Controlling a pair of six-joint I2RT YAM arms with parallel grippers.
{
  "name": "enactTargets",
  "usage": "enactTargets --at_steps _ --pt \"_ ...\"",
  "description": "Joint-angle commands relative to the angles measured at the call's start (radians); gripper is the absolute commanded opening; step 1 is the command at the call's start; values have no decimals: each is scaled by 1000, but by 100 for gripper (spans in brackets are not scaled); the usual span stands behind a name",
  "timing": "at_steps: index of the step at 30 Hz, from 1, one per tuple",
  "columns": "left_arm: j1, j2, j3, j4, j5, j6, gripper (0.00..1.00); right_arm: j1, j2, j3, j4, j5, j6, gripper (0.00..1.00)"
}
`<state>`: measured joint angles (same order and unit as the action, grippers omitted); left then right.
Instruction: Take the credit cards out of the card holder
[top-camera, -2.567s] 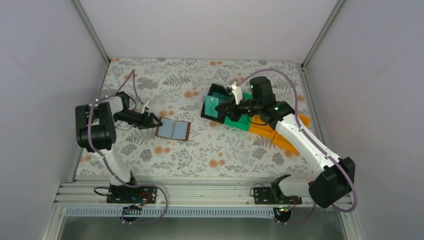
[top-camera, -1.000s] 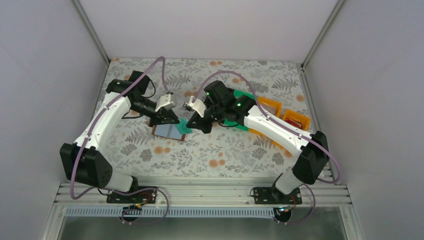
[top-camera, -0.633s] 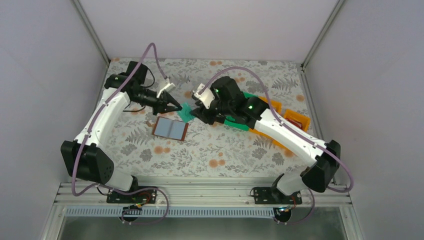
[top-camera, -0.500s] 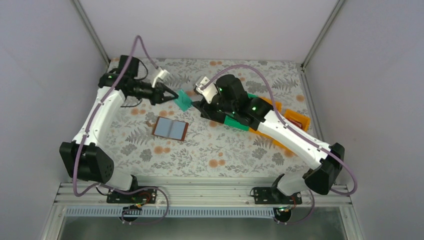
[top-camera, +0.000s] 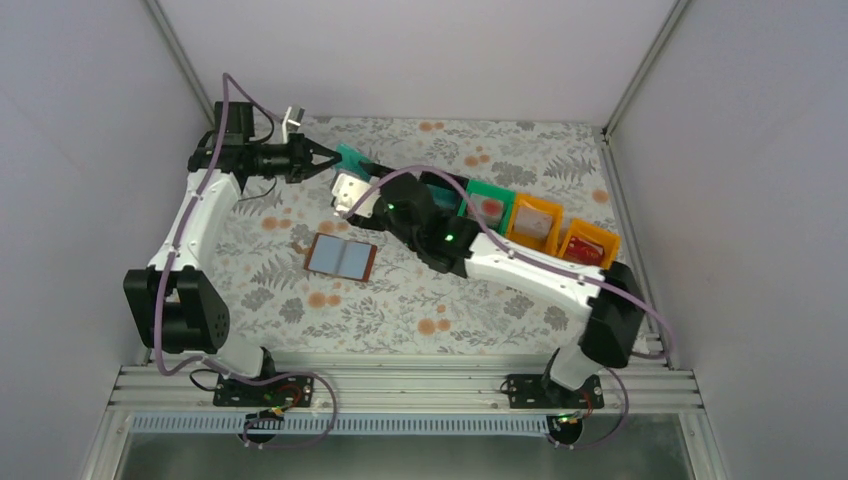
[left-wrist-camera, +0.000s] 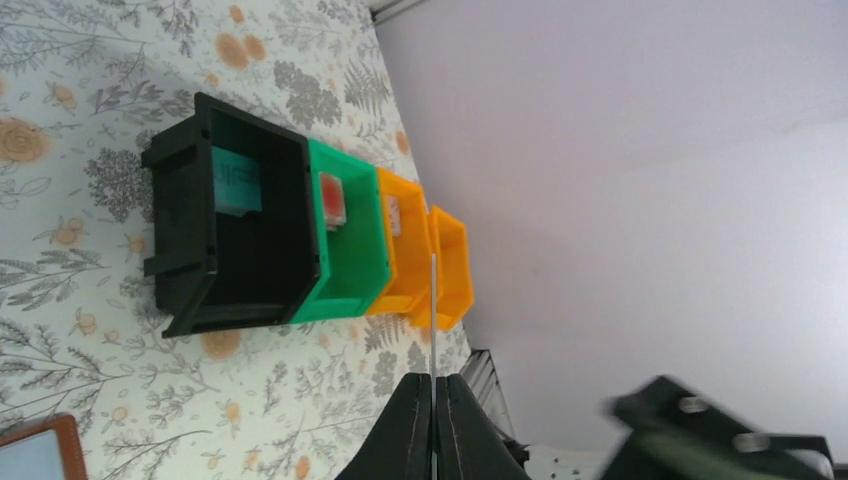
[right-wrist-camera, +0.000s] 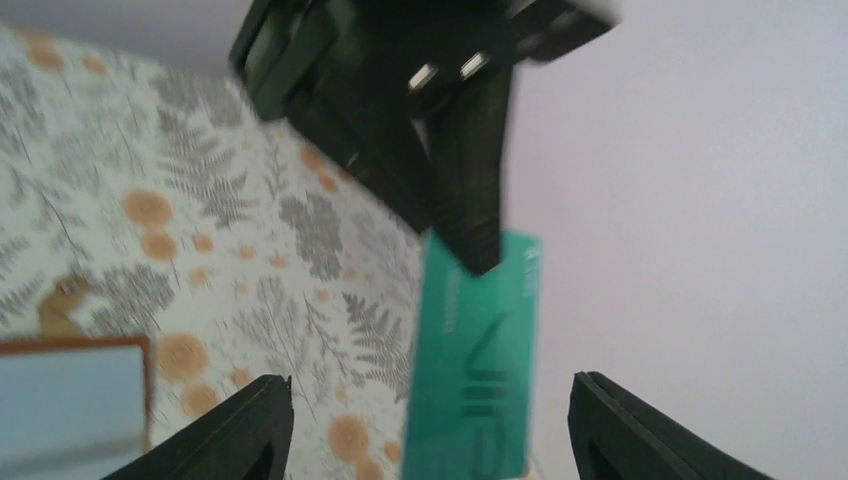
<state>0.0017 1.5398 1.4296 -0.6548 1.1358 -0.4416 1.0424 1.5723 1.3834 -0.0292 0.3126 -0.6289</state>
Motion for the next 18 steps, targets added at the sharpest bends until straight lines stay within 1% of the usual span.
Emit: enactTargets --at_steps 1,5,7,10,12,13,15,18 --pt "0 -27 5 62 32 -135 2 12 81 57 64 120 -154 69" --pt "0 -30 -11 60 37 -140 2 10 164 109 75 206 -186 59" --pt "-2 -33 -21 65 41 -144 2 9 183 126 81 224 -188 54" --pt "-2 -32 -29 69 43 -143 2 6 201 143 89 238 -183 50" --pt "-2 -31 -31 70 44 -145 2 6 217 161 83 243 -183 45" --pt "-2 -31 -31 72 46 -146 2 5 227 170 78 248 -182 41" --pt "-2 -31 -32 73 47 -146 2 2 245 191 62 260 -179 29" --pt "-2 -32 -32 75 54 -146 2 -5 261 215 34 264 -173 16"
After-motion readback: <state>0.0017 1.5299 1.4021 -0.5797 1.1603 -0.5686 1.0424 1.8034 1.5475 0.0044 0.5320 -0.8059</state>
